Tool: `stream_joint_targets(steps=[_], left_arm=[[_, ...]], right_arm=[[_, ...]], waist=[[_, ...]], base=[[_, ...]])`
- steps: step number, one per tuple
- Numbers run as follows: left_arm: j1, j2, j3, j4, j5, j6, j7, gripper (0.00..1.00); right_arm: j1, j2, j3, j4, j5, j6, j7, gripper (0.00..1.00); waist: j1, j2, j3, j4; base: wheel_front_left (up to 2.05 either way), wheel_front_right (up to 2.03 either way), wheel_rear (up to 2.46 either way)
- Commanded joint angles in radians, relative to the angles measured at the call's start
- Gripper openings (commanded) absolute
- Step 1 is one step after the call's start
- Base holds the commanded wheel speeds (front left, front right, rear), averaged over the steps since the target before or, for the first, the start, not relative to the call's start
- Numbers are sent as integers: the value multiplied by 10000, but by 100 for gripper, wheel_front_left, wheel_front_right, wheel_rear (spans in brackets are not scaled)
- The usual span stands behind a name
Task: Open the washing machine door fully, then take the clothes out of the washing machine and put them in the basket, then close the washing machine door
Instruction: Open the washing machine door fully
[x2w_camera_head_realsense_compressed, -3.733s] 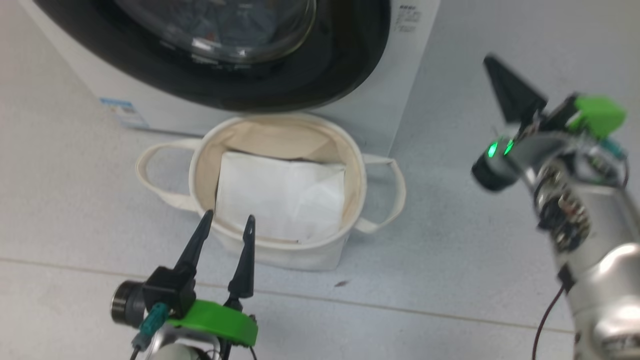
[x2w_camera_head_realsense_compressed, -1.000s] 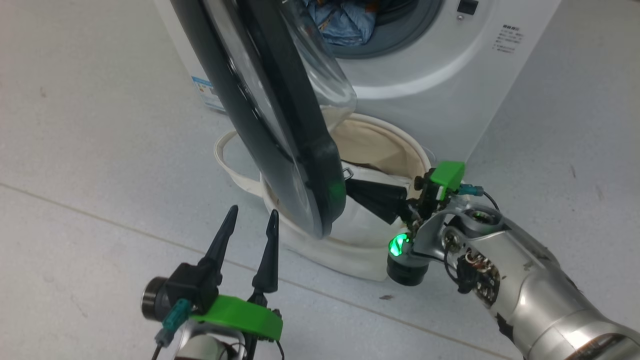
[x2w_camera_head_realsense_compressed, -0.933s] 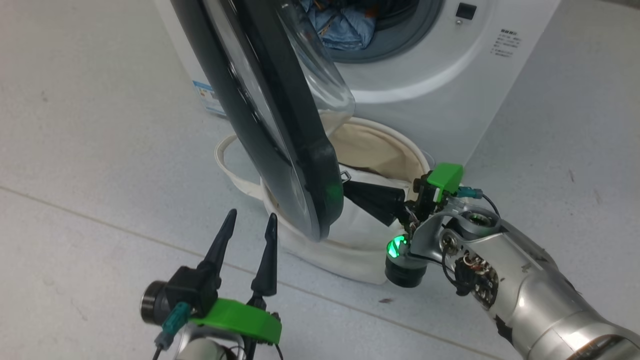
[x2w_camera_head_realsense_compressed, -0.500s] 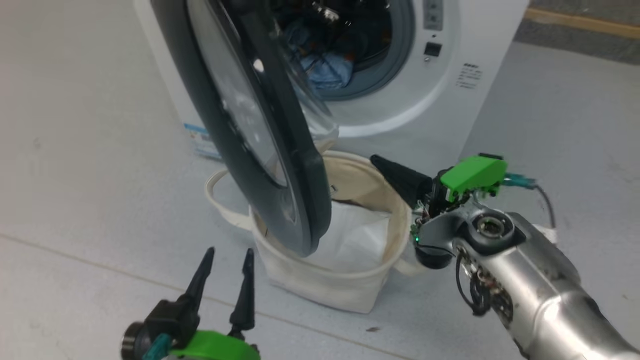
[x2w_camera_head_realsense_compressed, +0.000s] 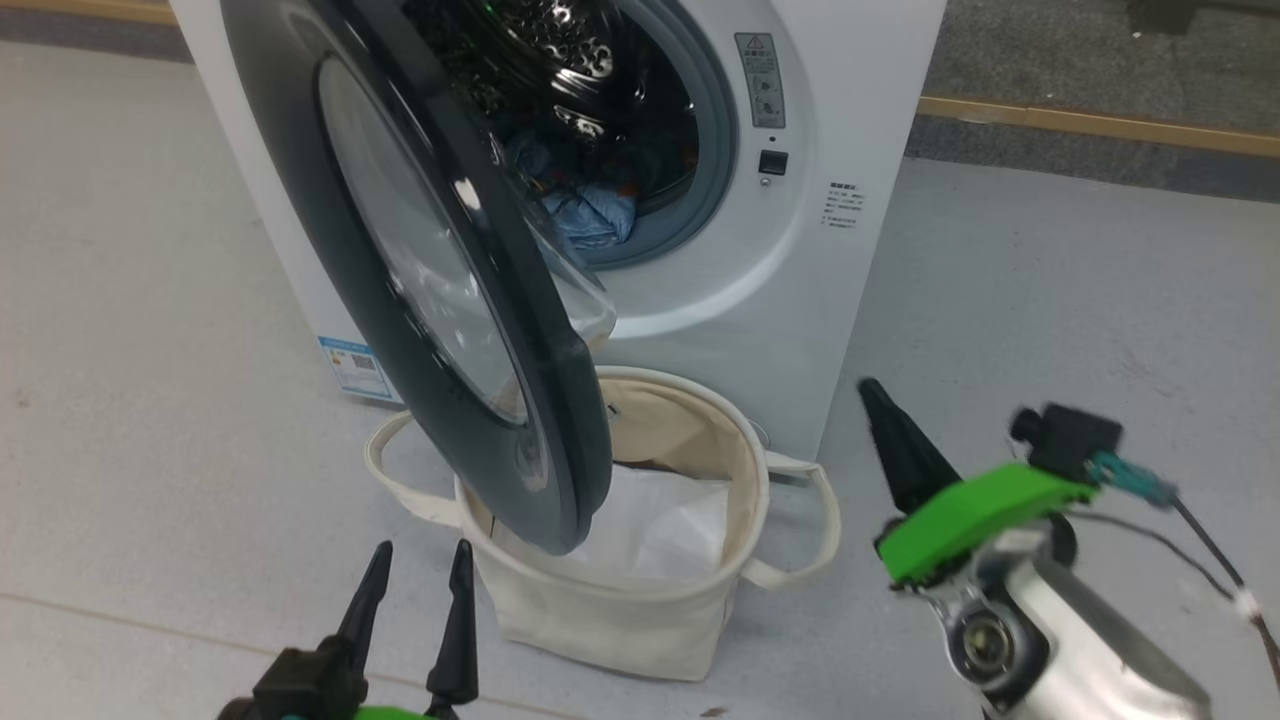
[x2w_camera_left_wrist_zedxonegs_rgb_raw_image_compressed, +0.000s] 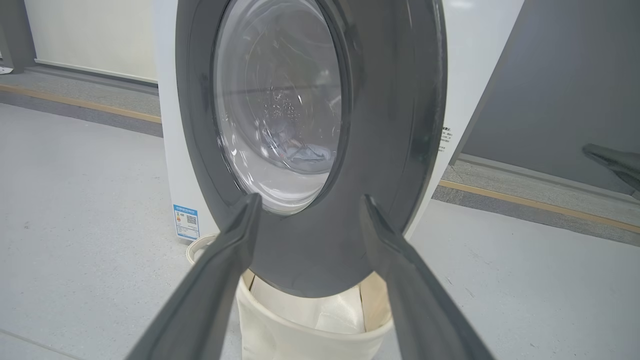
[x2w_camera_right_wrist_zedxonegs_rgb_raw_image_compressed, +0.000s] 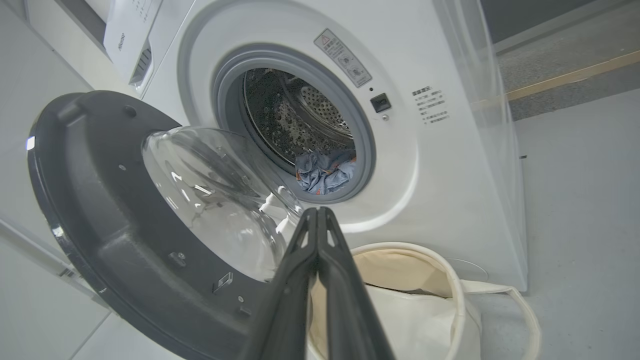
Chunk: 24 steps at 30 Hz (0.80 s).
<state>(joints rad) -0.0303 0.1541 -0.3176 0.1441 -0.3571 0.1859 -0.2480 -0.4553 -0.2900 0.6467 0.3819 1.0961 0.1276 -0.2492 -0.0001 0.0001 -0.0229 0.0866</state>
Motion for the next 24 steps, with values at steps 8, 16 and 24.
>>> stream_joint_targets(steps=[8, 16, 24], left_arm=[[-121, 294, 434, -496, -111, 115, -44, 100], [-100, 359, 440, -400, -127, 88, -68, 100], [-128, 302, 513, -462, -140, 78, -104, 100]], right_arm=[[2054, 1143, -2091, -817, -3370, 31, -123, 0], [2885, 2039, -2903, -482, -5406, 31, -124, 100], [2863, 2320, -3138, -549, -5813, 31, -125, 100]], waist=[[1, -1, -61, -292], [1, -1, -29, -446], [1, -1, 35, -456]], base=[[0, 0, 0], [0, 0, 0], [0, 0, 0]])
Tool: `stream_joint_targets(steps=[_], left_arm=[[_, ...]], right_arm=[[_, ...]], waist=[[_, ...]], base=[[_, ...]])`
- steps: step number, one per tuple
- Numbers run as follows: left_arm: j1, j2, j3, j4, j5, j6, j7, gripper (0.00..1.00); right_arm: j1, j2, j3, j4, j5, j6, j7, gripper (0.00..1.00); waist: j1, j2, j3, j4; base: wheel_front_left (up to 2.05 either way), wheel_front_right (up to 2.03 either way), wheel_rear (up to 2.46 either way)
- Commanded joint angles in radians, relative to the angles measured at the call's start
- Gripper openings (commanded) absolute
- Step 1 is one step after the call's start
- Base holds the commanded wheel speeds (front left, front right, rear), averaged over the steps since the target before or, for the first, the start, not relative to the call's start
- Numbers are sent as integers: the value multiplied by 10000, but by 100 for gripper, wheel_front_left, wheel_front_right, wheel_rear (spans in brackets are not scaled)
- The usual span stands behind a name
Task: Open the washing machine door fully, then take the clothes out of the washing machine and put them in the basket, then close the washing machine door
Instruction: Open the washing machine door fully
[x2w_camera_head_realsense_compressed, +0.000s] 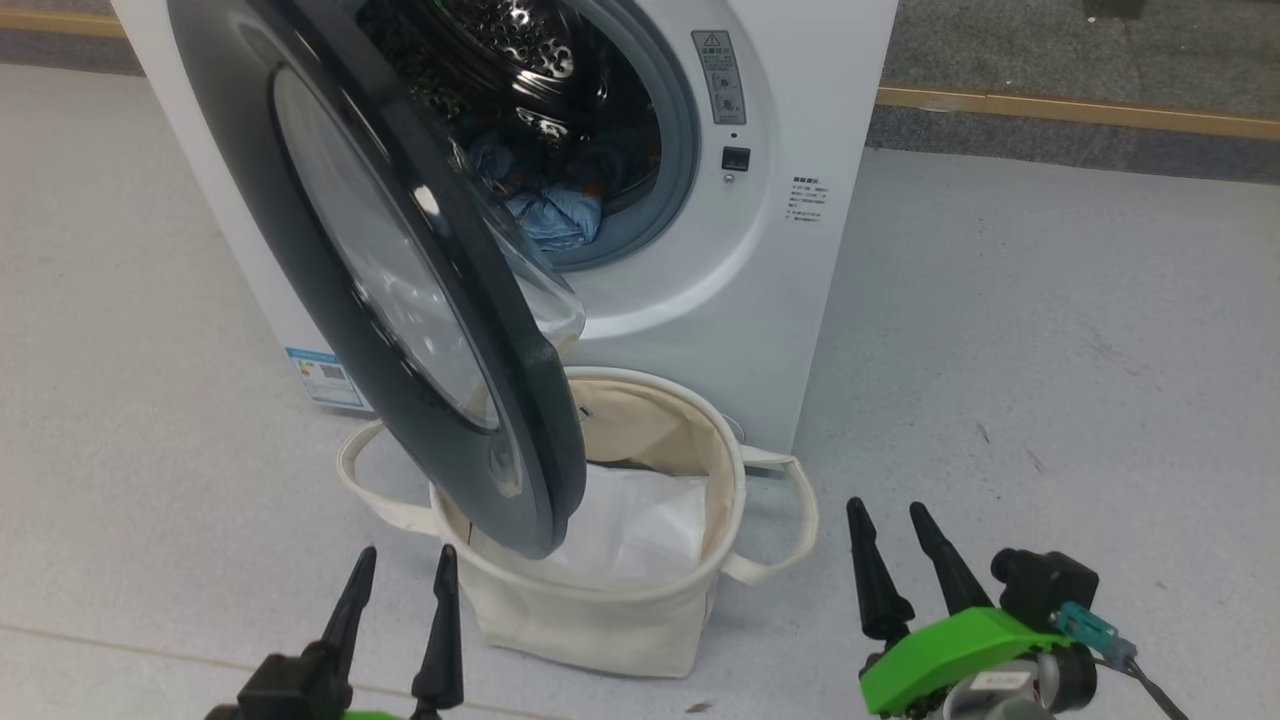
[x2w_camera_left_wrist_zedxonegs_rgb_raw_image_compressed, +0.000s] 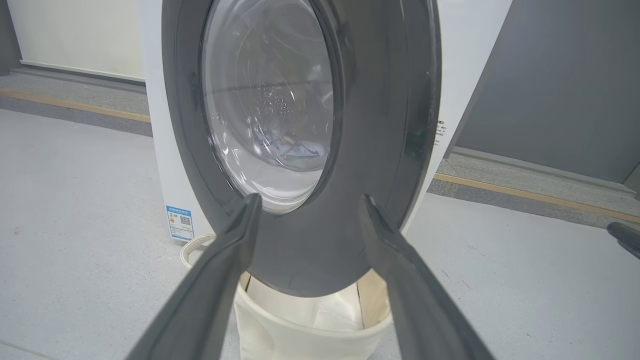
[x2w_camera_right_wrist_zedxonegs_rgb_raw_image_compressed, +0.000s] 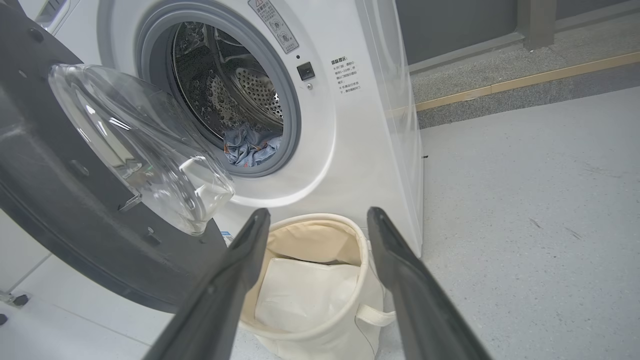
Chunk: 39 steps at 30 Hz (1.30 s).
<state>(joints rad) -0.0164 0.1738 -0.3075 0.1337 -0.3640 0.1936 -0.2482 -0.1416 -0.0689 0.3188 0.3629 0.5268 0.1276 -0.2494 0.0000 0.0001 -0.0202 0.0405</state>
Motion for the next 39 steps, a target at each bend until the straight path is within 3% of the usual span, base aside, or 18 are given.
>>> stream_joint_targets(steps=[1, 14, 15, 16, 17, 21, 28, 39], left_arm=[[-271, 98, 417, -364, -67, -3, -106, 100], [-811, 146, 449, -1062, 103, -89, -124, 100], [-966, 177, 469, -1295, 151, -84, -125, 96], [-1153, 218, 484, -1553, 230, -76, -125, 76], [-1332, 264, 487, -1825, 315, -65, -125, 0], [-2158, 444, 404, -3022, 708, -29, 81, 0], [-3628, 391, -245, -4455, 1310, -34, 1332, 0], [-4772, -441, -1454, -3043, 1380, -227, 2449, 0]], right_arm=[[-281, 123, 140, -370, -122, 31, -123, 100], [-390, 182, -111, -201, -247, 31, -123, 100], [-410, 183, -103, -208, -226, 31, -123, 100], [-433, 183, -102, -212, -203, 31, -124, 100], [-458, 184, -93, -216, -180, 31, -124, 100], [-559, 185, -101, -235, -80, 31, -124, 100], [-767, 186, -17, -321, 112, 31, -124, 100], [-977, 186, 49, -337, 286, 31, -124, 100]], waist=[[1, -1, 14, 12], [1, -1, 140, 43], [1, -1, 208, 36], [1, -1, 244, 37], [1, -1, 299, 28], [1, -1, 444, -30], [1, -1, 744, -318], [1, -1, 1160, -781]], base=[[0, 0, 0], [0, 0, 0], [0, 0, 0], [0, 0, 0], [0, 0, 0], [0, 0, 0], [0, 0, 0], [0, 0, 0]])
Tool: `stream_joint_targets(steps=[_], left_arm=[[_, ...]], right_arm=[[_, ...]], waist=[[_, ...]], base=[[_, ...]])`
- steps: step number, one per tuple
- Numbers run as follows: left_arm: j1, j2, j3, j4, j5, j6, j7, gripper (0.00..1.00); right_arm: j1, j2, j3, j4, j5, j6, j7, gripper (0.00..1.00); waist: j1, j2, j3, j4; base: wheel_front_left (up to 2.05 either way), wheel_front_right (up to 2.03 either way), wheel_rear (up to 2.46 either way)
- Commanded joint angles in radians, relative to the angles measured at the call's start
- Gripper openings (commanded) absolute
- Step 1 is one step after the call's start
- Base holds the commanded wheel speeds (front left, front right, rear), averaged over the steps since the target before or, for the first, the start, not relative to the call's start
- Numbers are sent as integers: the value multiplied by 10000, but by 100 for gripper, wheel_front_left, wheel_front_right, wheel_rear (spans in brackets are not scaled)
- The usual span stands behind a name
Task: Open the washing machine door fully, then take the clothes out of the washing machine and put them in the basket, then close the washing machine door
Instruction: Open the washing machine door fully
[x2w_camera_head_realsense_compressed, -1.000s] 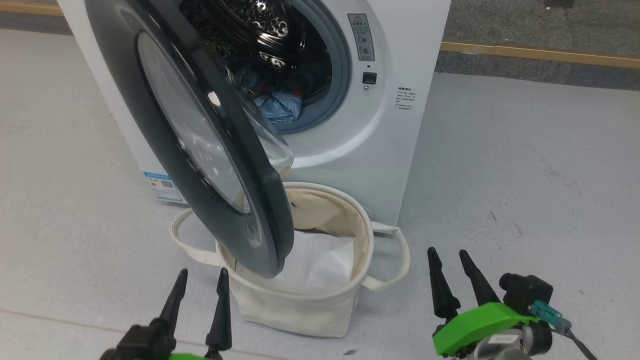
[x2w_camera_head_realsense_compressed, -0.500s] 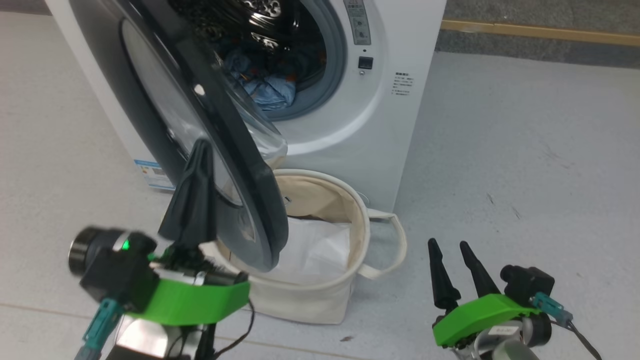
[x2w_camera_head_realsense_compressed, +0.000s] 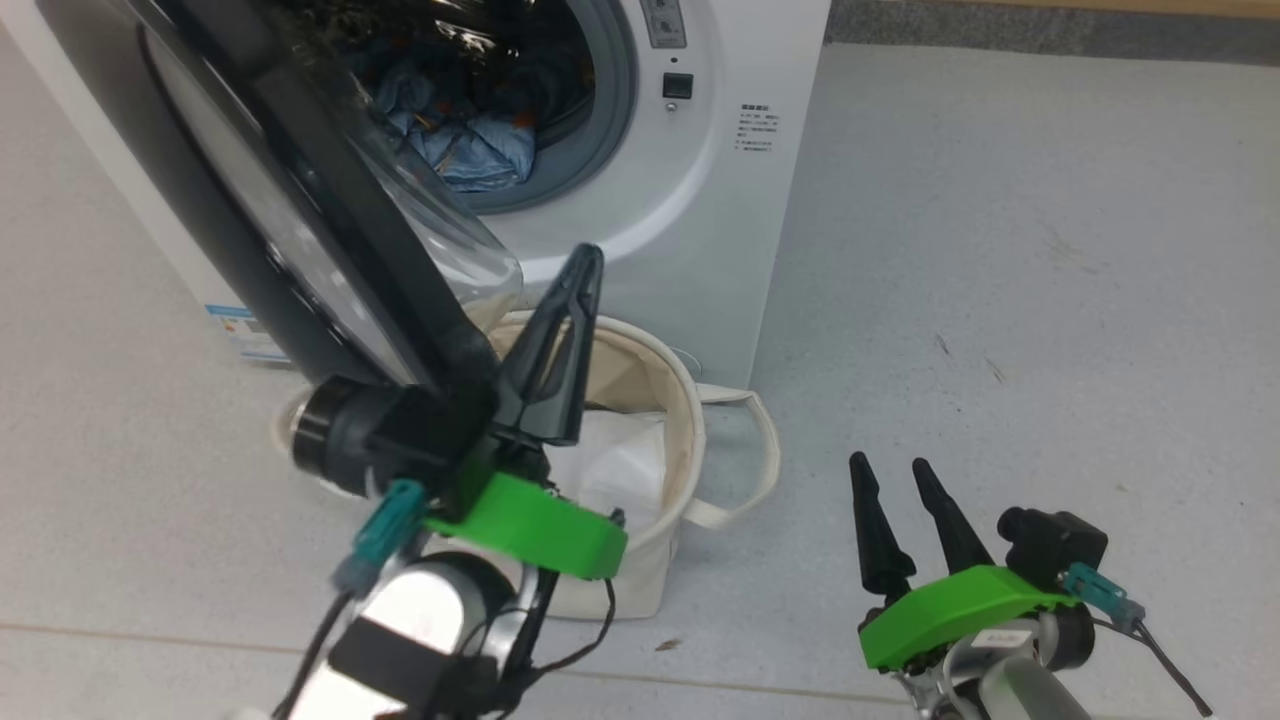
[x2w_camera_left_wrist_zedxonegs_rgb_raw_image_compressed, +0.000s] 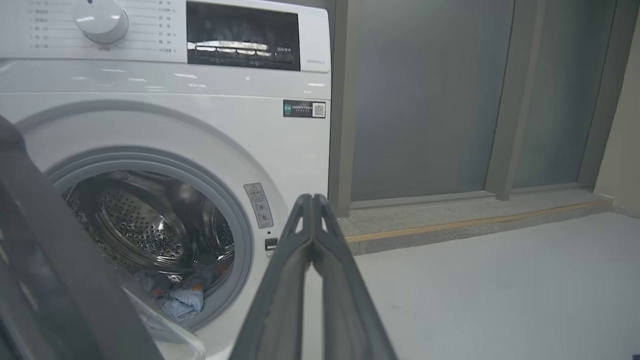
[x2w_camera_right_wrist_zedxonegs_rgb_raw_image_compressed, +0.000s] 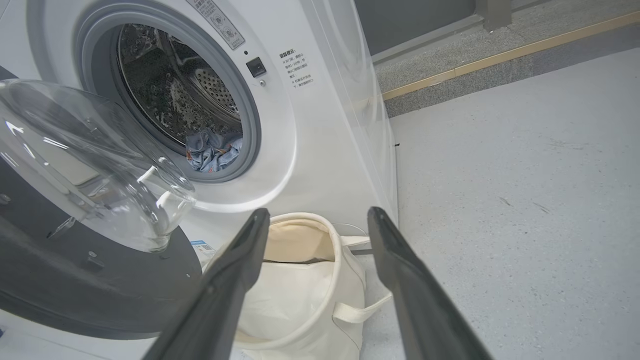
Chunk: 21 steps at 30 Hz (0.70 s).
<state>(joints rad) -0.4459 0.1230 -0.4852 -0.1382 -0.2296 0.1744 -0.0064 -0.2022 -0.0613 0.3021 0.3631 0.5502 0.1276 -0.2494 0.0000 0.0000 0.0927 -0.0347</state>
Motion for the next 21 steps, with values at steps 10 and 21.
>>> stream_joint_targets(steps=[10, 21], left_arm=[[-458, -203, -57, 2099, -38, 275, 749, 0], [-288, -164, 213, 3053, 100, 1016, 716, 0]], right_arm=[[-407, 110, 316, -315, 197, 31, -124, 100], [-402, 110, 449, -259, 171, 31, -124, 100]], waist=[[0, 0, 125, -63], [0, 0, 160, 509]], base=[[0, 0, 0], [0, 0, 0]])
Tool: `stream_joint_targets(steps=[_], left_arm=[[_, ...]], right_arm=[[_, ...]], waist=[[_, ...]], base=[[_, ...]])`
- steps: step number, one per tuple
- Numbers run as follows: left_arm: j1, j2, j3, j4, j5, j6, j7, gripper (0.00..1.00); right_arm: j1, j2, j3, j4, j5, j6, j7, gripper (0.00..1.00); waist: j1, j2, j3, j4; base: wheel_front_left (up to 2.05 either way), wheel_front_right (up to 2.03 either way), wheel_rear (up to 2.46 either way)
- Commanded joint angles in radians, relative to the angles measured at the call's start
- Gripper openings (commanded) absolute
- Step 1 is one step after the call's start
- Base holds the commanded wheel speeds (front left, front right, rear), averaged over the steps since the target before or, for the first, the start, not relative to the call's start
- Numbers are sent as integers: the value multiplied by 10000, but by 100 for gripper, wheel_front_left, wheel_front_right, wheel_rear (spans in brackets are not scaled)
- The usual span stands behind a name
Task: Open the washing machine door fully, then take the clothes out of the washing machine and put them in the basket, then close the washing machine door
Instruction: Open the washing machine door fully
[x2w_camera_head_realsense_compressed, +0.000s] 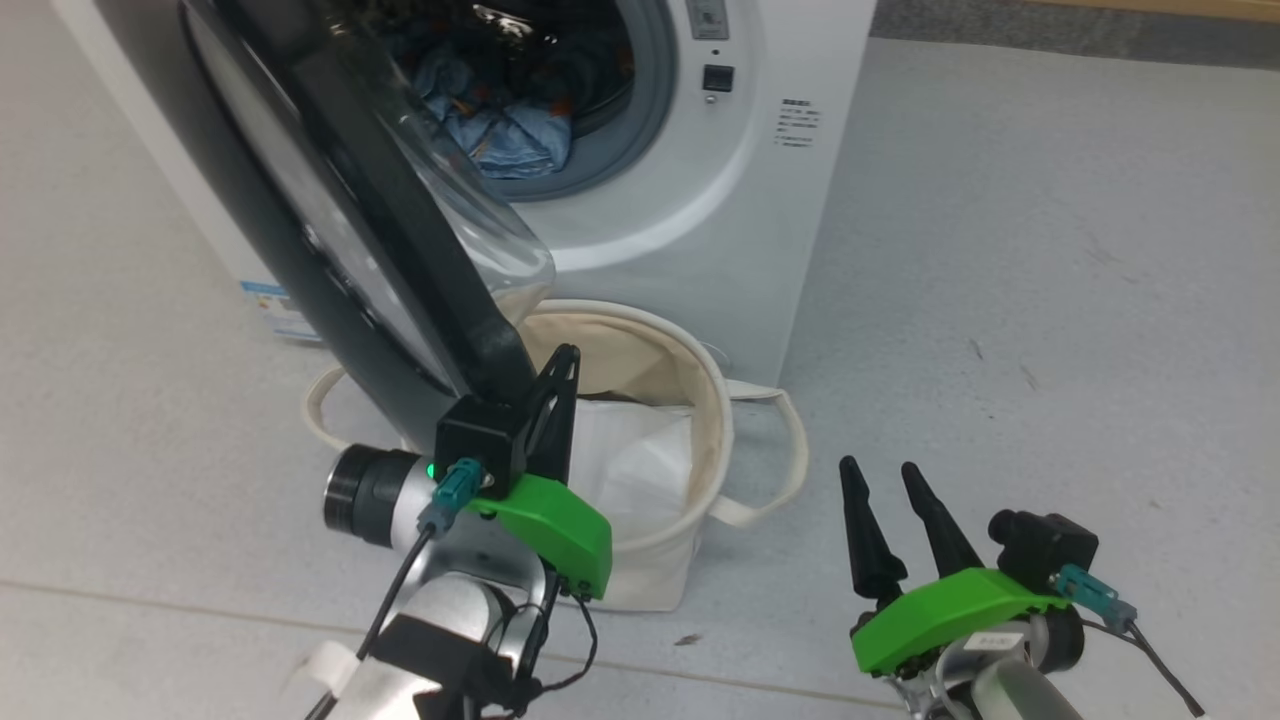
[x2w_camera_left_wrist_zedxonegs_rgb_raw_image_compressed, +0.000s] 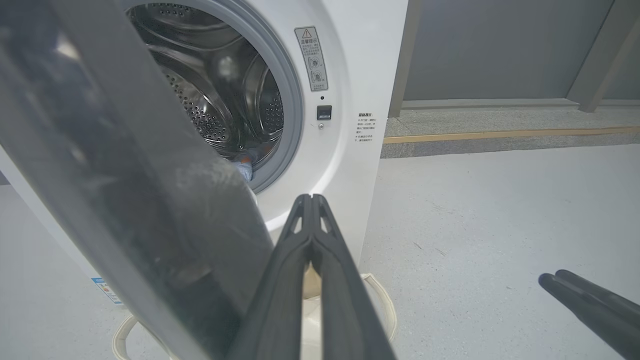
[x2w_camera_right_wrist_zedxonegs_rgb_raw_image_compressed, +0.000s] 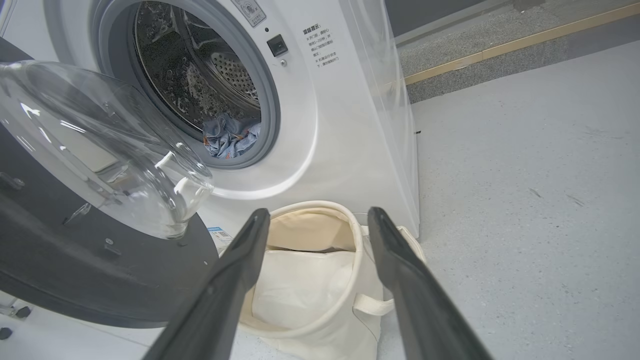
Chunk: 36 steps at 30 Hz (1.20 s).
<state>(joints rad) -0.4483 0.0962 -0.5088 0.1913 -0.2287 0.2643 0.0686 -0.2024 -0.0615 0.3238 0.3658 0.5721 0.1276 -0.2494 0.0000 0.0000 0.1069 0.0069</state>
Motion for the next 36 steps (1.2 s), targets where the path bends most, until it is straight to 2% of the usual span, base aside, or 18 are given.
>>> stream_joint_targets(steps=[1, 8, 17, 23, 28, 36], left_arm=[[-256, 103, 472, -217, 78, 153, -52, 0], [69, 126, 604, -289, 14, 492, -124, 0], [762, 142, 401, -976, 48, 818, 70, 0], [974, 419, 694, -941, -108, 966, 187, 0], [894, 793, 1319, -642, -384, 1107, 206, 0], [211, 1728, 2360, 351, -820, 908, 72, 0]], right_arm=[[-403, 112, 228, -297, -40, 31, -124, 100], [-361, 112, 277, -229, -81, 31, -124, 100], [-269, 112, 319, -56, -97, 31, -124, 100], [-134, 112, 514, 7, 42, 31, -124, 100], [-102, 112, 603, 12, 103, 31, -124, 100], [-128, 112, 546, 126, -28, 31, -124, 100]], waist=[[0, 0, 25, 182], [0, 0, -36, 1021], [0, 0, -324, 2805], [0, 0, -663, 3761], [0, 0, -769, 3923], [0, 0, -558, 3679]], base=[[0, 0, 0], [0, 0, 0], [0, 0, 0], [0, 0, 0], [0, 0, 0], [0, 0, 0]])
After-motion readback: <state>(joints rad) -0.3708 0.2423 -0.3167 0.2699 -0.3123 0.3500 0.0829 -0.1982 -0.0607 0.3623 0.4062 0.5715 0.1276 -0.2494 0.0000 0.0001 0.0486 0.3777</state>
